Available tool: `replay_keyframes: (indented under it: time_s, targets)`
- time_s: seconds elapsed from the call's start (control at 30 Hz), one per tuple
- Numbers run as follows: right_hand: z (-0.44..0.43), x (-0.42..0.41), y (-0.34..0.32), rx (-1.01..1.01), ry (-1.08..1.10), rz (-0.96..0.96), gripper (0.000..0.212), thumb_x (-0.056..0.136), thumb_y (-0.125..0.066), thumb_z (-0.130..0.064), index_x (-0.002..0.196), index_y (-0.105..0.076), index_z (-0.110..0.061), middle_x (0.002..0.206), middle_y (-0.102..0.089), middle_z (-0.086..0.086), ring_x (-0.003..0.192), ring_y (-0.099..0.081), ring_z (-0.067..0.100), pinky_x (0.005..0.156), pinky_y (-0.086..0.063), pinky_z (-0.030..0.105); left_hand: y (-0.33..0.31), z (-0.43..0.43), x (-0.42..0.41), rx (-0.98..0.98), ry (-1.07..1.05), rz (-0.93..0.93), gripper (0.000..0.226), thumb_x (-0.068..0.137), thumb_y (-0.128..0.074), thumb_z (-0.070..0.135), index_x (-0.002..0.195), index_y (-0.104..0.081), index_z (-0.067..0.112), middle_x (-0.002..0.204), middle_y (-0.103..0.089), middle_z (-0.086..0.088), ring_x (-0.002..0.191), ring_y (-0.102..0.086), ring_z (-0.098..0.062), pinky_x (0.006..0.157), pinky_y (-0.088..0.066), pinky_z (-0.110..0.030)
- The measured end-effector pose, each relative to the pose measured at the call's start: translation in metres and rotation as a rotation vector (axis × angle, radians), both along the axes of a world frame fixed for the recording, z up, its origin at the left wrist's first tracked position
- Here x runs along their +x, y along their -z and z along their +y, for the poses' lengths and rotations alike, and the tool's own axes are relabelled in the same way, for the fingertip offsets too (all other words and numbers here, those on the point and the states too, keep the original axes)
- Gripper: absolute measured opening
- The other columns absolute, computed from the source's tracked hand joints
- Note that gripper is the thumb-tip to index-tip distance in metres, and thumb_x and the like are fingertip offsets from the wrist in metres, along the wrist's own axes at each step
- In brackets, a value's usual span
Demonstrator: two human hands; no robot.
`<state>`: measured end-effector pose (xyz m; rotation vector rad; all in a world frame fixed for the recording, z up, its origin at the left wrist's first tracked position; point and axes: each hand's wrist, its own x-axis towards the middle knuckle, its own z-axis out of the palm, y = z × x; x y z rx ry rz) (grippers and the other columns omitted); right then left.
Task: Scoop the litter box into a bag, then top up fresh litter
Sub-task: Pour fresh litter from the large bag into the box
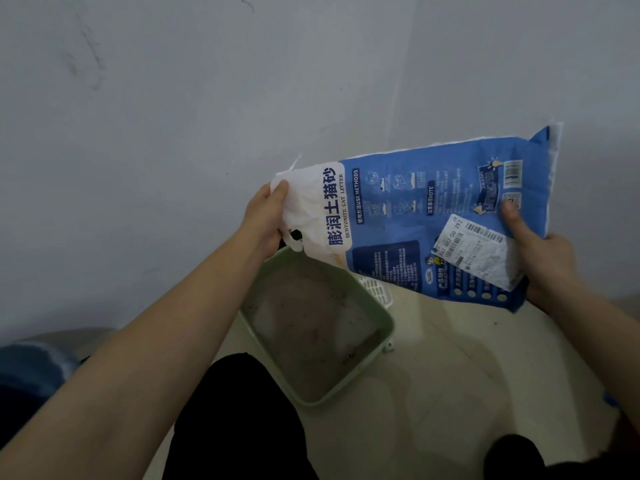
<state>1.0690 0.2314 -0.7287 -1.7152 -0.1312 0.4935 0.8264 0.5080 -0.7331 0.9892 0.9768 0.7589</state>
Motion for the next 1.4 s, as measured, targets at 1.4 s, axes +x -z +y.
replay_keyframes:
  time_s: [1.4]
  targets:
    - [0.021,0.060,0.047,-0.218,-0.076,0.189,0.071,0.066,-0.078,-0.065,0.111,-0.063,-0.012,0.100,-0.074,0.007,0.088,-0.071,0.028,0.086,-0.056,0.048,0.055,-0.002,0.027,0.165,0.051,0.157,0.030,0.095,-0.056,0.011,0.123,-0.063,0.016,0.110,-0.068,-0.005,0.102,-0.066,-0.023,0.086,-0.057,-0.043]
